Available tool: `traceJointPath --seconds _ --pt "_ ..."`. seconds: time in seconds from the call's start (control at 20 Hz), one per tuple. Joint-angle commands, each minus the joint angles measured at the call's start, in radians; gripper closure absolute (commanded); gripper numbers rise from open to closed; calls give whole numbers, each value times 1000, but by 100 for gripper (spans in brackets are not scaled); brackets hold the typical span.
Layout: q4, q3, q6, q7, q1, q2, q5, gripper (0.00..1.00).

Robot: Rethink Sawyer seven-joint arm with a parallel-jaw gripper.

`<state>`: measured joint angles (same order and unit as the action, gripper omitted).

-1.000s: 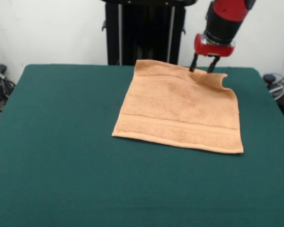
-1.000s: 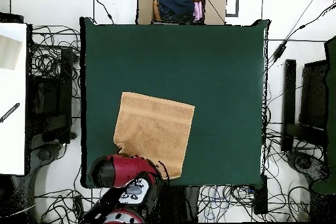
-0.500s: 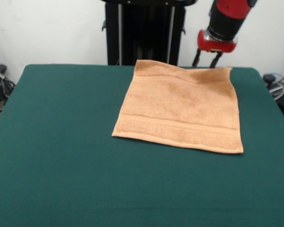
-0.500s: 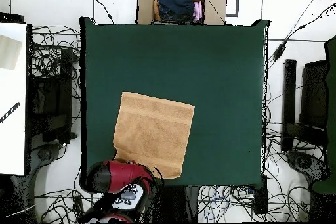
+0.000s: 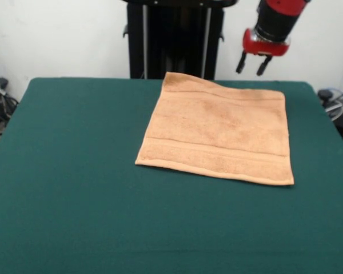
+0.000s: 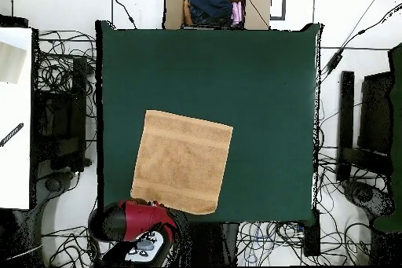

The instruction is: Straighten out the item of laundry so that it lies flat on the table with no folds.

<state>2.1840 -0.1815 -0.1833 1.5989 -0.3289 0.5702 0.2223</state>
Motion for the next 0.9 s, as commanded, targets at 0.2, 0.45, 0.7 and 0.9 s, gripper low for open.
traceJointPath --seconds 0.2,0.45,0.7,0.9 --pt "46 90 73 337 -44 35 104 0" --pt "46 124 104 293 12 17 96 0" --pt "21 137 118 239 77 -5 62 0" --pt "1 139 117 213 107 -18 43 0"
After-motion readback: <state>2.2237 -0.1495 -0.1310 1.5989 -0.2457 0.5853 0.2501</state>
